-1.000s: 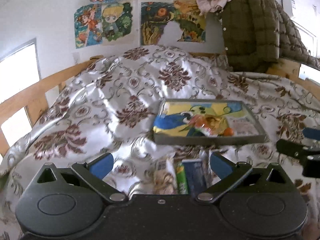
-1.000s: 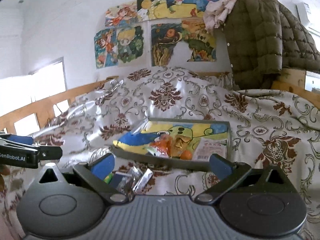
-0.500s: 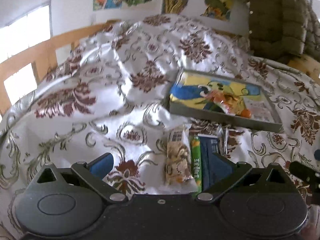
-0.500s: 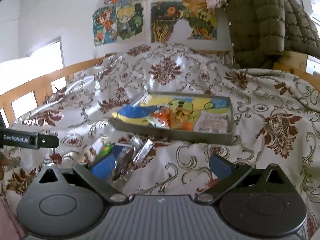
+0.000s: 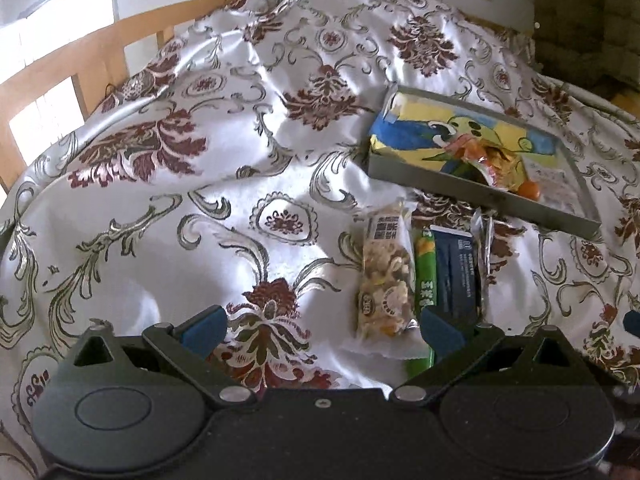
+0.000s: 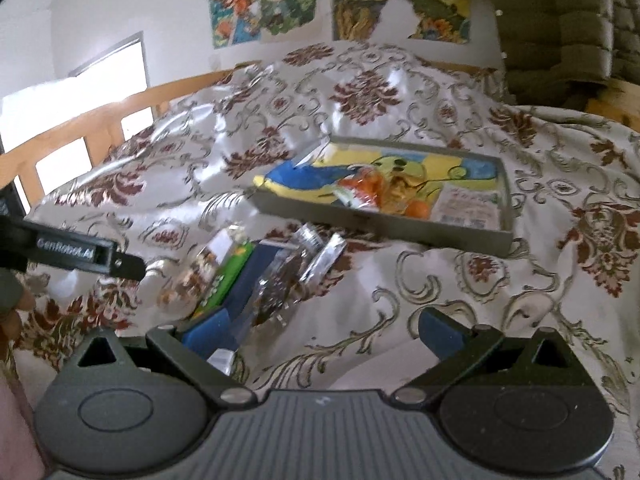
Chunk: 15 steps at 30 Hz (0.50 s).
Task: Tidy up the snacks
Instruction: 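Move both tools back toward the snacks lying beside the tray, then grasp the clear nut-bar bag with the left tool while the right grasps the green tube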
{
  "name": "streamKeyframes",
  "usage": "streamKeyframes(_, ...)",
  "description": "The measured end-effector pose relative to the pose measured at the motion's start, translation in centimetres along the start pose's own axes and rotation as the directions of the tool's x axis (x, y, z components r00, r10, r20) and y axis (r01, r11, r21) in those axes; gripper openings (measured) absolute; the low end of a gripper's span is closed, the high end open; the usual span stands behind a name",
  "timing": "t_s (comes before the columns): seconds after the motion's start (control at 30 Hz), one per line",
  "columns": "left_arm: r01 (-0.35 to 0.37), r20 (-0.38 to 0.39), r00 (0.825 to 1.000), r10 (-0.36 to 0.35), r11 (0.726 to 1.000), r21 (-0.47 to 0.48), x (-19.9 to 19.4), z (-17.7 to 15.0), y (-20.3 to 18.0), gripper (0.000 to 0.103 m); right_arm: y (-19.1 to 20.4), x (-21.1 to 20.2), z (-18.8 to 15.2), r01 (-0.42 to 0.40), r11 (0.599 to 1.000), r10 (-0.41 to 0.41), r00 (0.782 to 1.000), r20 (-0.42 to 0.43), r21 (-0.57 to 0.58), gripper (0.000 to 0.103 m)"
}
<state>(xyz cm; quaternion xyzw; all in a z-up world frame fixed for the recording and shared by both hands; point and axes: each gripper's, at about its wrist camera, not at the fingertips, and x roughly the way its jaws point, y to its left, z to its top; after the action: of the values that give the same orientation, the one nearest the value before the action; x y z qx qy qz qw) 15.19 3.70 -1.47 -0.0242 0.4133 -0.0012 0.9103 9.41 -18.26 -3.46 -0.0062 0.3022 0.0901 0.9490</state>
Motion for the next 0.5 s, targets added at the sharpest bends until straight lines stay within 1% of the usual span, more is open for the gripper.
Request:
streamKeyframes(0.23, 0.022, -0.027, 0.999, -0.023, 0.999, -0.036, 1.0, 0.5, 0.4, 0.102, 2.0, 1.2, -0.1, -0.033, 0.997, 0.031, 0.999, -0.025, -0.076, 0.103)
streamKeyframes(0.37, 0.018, -0.012, 1.000, -0.018, 1.000, -0.026, 1.6, 1.2, 0.4, 0.102, 3.2, 2.2, 0.1, -0.058, 0.992, 0.056, 0.998, -0.025, -0.115, 0.103)
streamKeyframes(0.5, 0.030, 0.008, 1.000, -0.030, 1.000, -0.006, 2.1, 1.7, 0.5, 0.102, 4.6, 3.1, 0.3, -0.076, 0.984, 0.073, 0.997, -0.025, -0.160, 0.103)
